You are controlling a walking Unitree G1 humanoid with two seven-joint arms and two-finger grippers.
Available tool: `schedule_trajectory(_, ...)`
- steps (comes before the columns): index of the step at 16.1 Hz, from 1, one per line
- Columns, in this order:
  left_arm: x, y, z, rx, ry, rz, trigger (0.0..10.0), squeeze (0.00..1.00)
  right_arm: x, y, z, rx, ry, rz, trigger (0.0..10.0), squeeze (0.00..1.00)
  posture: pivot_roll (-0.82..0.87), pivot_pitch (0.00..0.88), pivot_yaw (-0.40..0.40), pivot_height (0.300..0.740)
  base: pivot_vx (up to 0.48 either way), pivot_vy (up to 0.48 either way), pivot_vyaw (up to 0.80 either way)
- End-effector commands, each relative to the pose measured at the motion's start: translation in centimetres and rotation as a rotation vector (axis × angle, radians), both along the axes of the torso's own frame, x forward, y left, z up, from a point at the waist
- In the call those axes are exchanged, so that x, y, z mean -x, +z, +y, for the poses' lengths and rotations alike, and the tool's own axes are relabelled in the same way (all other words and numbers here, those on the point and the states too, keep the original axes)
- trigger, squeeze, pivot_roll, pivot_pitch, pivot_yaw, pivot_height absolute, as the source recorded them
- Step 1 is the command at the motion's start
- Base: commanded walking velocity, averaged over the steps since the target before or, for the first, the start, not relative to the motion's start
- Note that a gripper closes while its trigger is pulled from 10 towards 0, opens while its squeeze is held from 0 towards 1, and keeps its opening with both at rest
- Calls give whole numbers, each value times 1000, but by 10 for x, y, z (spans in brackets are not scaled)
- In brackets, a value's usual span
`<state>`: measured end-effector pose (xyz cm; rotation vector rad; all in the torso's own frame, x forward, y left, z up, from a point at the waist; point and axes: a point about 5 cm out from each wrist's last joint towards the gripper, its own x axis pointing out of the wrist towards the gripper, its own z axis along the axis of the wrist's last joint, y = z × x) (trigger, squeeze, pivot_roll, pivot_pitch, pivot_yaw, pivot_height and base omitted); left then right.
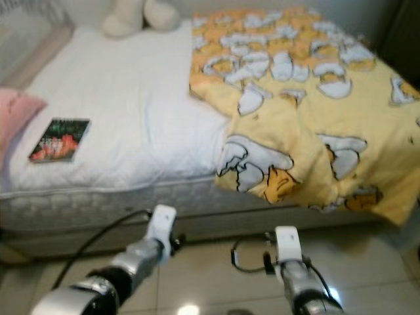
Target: Clean up the room
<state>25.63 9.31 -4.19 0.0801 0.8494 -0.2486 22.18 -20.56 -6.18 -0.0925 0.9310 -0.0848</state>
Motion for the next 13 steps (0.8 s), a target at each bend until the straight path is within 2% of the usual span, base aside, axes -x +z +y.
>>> schedule_trajectory(1, -4, 3, 2, -10, 4, -11, 10000, 0, -1, 0, 4, -2, 22, -6, 10000, 0, -256, 0, 93, 719, 277, -386, 0)
schedule_trajectory(4, -5, 3, 6, -21, 18, -14, 10000, 0, -2, 0, 9, -13, 39, -18, 10000, 0, -254, 0, 94, 719, 281, -386, 0)
schedule_trajectory(6, -7, 3, 13, -75, 22, -39, 10000, 0, -3, 0, 11, 48, 110, -12, 10000, 0, -254, 0, 94, 719, 302, -369, 0)
schedule_trajectory(7, -7, 4, 14, -93, 18, -51, 10000, 0, -3, 1, 11, 45, 98, -22, 10000, 1000, -254, 0, 94, 719, 442, 0, 0)
schedule_trajectory(8, -6, 3, 15, -102, 27, -44, 10000, 1000, -4, 1, 10, 23, 79, -31, 10000, 1000, -248, 0, 92, 719, 0, 0, 0)
schedule_trajectory(10, -3, 0, 20, -105, 53, -27, 10000, 1000, -4, 1, 10, 7, 73, -23, 10000, 1000, -249, 0, 91, 719, 0, 0, 0)
schedule_trajectory(11, -2, -1, 23, -108, 63, -24, 10000, 1000, -5, 2, 15, -12, 113, -44, 10000, 1000, -244, 0, 85, 719, 0, 0, 0)
schedule_trajectory(12, -1, -1, 24, -107, 66, -24, 10000, 1000, -5, 2, 14, 9, 116, -43, 10000, 1000, -244, 0, 85, 719, 0, 0, 0)
schedule_trajectory(13, -1, -2, 27, -108, 84, -28, 10000, 1000, -4, 1, 12, 7, 77, -38, 10000, 1000, -243, 0, 84, 719, 0, 0, 0)
